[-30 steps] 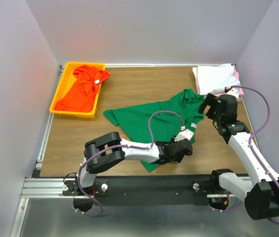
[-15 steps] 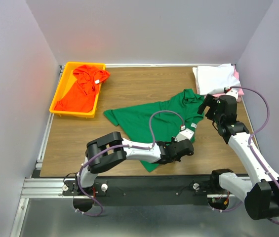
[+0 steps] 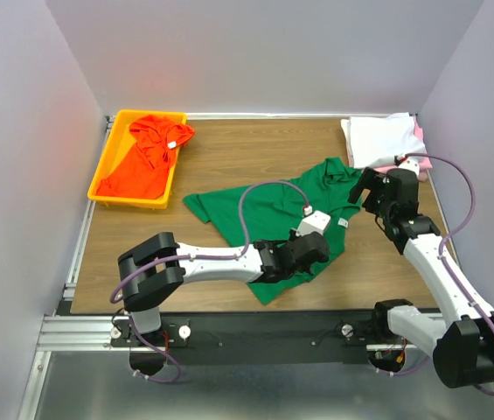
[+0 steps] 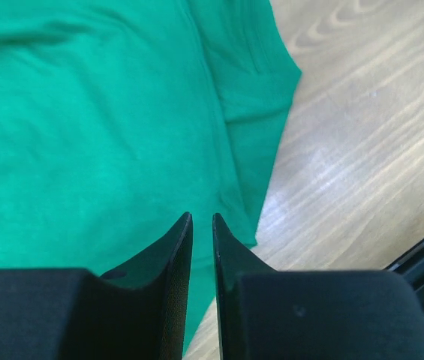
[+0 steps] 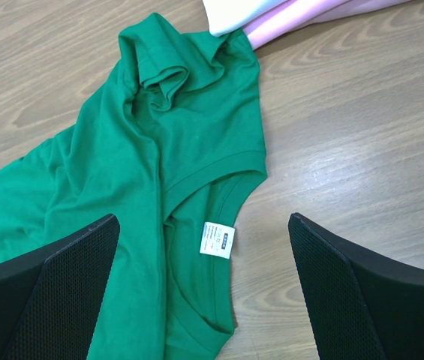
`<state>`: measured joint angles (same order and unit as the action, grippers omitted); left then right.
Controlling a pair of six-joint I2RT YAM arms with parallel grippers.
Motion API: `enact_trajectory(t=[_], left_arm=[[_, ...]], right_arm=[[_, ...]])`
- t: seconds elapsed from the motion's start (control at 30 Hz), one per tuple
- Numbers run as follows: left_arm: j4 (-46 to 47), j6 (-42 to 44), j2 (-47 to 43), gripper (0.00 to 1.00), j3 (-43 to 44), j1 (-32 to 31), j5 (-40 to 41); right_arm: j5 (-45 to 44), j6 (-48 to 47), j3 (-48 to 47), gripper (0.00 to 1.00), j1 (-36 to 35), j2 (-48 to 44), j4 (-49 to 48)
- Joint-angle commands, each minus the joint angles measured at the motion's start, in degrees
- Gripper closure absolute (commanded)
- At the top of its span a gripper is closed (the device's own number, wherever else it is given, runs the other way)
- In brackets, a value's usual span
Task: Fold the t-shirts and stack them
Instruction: Flatten the tshirt out
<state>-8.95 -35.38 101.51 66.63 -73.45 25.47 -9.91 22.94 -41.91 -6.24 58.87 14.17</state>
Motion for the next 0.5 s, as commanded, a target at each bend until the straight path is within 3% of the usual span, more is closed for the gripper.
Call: enact_trajectory(t=[0.0, 0.17, 0.47], left_arm=[[2.9, -0.1, -1.4, 0.76, -2.9, 0.8, -0.9], [5.4, -0.6, 0.0, 0.75, -3.4, 0.7, -4.3], [8.6, 0.0, 2.5, 0.63, -1.9, -0.6, -8.6]], right_arm=[[1.6, -0.1, 0.6, 0.00, 0.4, 1.2, -0.2], [1.7, -0.2, 0.8, 0.00, 0.4, 1.2, -0.3], [1.7, -0.1, 1.6, 0.00, 0.4, 1.2, -0.2]])
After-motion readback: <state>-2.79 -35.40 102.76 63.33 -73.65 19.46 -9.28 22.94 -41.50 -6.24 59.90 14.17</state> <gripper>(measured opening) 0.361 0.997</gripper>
